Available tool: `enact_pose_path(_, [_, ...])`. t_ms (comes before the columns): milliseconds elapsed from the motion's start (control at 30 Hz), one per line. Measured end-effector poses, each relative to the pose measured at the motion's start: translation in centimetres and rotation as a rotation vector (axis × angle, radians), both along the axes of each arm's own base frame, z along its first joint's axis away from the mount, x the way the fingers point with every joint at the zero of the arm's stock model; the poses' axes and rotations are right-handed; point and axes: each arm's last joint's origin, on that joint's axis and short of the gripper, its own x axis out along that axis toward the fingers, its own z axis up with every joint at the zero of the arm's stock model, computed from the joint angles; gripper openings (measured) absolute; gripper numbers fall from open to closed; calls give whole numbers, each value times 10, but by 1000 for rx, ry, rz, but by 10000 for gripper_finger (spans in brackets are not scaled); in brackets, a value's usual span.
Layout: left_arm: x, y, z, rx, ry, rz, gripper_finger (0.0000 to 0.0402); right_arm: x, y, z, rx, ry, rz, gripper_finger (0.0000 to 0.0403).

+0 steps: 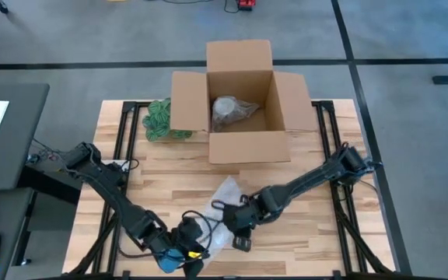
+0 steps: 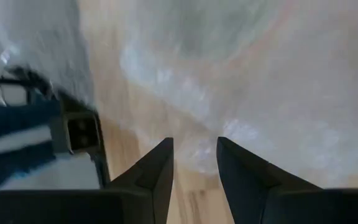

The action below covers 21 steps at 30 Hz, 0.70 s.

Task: Wrap mug
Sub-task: Wrap the yellow mug with bubble wrap

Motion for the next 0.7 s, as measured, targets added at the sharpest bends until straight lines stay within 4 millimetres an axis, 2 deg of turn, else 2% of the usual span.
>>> enact_pose_path(100, [7,-7,-26,38,59,3,31,-1,9,-17,-46,46,37,111])
enact_pose_path(267, [17,-17,-66,45,169,6,7,4,10,-44,-98,119,28,111])
enact_pose_path(367, [21,-19,-81,58,194,17,1,-1,8,-47,-112,188,32,111])
enact_pose_path(467, [22,-18,-76,59,168,6,1,-11,4,-28,-123,214,32,111])
enact_pose_path(567, [21,-17,-66,52,150,-11,0,-22,-2,4,-96,183,31,111])
enact_pose_path(700, [13,-17,-33,-49,86,-72,1,-25,-8,45,17,56,24,111])
